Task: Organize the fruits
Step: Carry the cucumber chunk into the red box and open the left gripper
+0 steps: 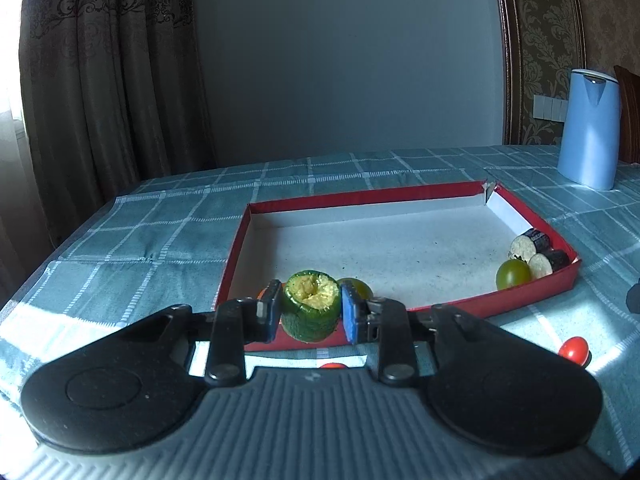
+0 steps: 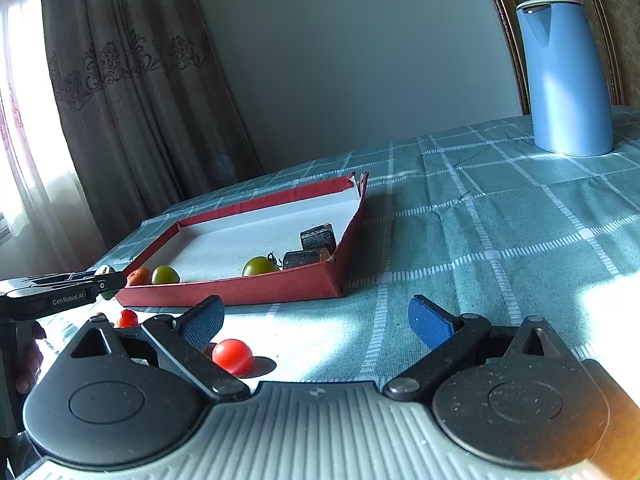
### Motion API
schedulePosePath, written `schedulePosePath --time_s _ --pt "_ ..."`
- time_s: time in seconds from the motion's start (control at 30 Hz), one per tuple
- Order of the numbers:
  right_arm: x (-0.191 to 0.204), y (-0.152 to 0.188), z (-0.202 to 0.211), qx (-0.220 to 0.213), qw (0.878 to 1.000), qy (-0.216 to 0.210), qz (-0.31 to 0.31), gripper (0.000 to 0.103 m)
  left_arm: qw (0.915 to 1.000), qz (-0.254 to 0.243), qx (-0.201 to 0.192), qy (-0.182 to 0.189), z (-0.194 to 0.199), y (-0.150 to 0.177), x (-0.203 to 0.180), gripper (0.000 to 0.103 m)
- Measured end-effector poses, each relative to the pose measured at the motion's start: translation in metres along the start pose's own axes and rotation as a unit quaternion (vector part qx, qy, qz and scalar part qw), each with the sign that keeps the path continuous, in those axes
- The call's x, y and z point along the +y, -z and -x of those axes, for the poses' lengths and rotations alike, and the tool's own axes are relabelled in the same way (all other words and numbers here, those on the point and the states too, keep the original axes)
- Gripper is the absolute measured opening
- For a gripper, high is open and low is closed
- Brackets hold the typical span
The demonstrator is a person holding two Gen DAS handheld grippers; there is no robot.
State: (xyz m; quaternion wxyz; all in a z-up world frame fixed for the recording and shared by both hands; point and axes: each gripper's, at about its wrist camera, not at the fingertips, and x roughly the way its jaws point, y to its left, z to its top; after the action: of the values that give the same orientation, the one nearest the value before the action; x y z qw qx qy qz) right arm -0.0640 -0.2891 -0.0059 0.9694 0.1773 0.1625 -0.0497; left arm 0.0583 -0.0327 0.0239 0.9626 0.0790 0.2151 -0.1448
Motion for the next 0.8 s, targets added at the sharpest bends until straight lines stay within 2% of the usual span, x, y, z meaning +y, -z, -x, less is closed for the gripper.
schedulePosePath --time_s 0.3,0.4,0.57,0.8 --pt "0.000 0.000 0.000 0.000 1.000 -0.001 0.000 0.099 0.9974 0.042 0.031 -0.050 -0.039 -0.019 0.003 0.028" --pt "0.000 0.000 -0.001 0.001 1.000 -0.003 -0.001 0.100 0.9963 0.041 0.031 -0.069 -0.047 -0.020 0.003 0.028" --pt "-0.001 0.000 -0.001 0.003 1.000 -0.006 -0.002 0.100 0.9961 0.030 0.028 -0.078 -0.052 -0.019 -0.002 0.031" --pt "-0.002 0.000 0.000 0.004 1.000 -0.007 -0.005 0.100 0.9960 0.024 0.029 -0.081 -0.048 -0.013 -0.003 0.056"
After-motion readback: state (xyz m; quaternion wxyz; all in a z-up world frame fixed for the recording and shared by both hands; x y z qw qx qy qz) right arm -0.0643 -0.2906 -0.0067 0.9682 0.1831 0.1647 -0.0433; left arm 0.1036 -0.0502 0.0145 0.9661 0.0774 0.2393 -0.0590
